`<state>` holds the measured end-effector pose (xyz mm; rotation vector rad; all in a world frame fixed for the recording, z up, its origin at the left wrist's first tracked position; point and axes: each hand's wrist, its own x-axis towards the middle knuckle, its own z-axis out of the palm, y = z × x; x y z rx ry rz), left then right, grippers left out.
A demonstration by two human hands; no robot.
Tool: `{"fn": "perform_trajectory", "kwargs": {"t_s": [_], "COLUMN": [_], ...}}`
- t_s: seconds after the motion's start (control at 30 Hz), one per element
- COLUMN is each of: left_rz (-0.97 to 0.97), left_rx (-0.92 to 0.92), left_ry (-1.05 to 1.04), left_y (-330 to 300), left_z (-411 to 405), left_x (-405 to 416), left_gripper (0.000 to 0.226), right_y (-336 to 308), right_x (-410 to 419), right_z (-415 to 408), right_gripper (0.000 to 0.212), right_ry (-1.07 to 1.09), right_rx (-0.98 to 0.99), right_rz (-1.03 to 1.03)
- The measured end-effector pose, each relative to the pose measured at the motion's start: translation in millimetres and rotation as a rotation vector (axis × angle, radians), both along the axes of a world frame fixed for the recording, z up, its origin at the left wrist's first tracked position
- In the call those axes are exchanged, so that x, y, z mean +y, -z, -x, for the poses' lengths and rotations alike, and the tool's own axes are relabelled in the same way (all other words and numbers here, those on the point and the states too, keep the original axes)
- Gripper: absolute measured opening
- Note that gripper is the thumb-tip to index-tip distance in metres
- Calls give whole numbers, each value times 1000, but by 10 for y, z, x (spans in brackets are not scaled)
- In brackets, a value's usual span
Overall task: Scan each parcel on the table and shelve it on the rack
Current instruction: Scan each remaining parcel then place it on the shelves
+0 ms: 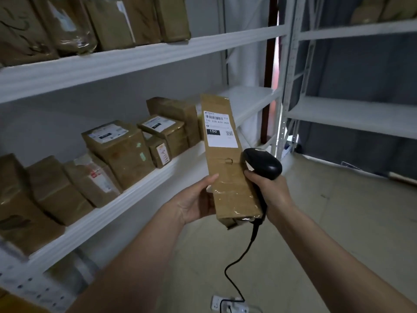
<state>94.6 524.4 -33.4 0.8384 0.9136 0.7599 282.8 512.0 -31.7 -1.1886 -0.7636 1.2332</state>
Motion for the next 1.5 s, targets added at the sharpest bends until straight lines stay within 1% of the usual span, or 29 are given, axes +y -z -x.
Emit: {"fn": "perform_trajectory", "kwargs": {"t_s": [0.1,0.17,0.23,0.3,0.43,0.57,0.67,0.8,0.9,1.0,1.13,1.27,1.4,1.5], "left_rz": [-46,-44,-49,-35,52,82,90,86,81,96,162,249,304,336], "left_rx": [-23,-38,-44,-42,-84,-130,-139,-161,-168,-191,-232,-211,-166,-96], "left_ry": [42,38,23,10,71,37,-48,-124,-192,-311,-493,-683,-892,-979], "left_y": [-34,-34,-23,-20,-3,-8,-44,-102,-144,-169,-168,-188,-194,-190], "left_z": [-26,-43,-75,-105,-184,-275,-355,-476,-592,-757,-990,-1205,-1331,-1345], "left_x": [251,419,601,757,1013,1235,1419,1752,2036,2377,2845,3237,3517,3604], "left_gripper": [83,92,96,92,74,76,81,72,74,75,62,69,81,85], "right_y": [-77,-119,-130,-118,-93,-82,-81,-97,-99,-106,-100,-78,-40,-8], "right_x": [209,318,403,479,638,869,1099,1492,1858,2279,2849,3370,3754,3949], "right_z": [-11,-8,-12,-27,-88,-141,-166,-244,-336,-475,-660,-775,-764,-716], "right_gripper": [18,15,13,11,8,11,12,11,14,17,14,15,13,11], "right_ry": [69,106,131,143,168,172,163,125,70,16,-59,-123,-249,-338], "right_rx": [-3,-1,7,-9,-28,-37,-29,-9,-3,-12,-16,-60,-93,-106], "right_rz": [-6,-26,-37,-38,-42,-45,-59,-82,-76,-55,-52,-45,2,42]}}
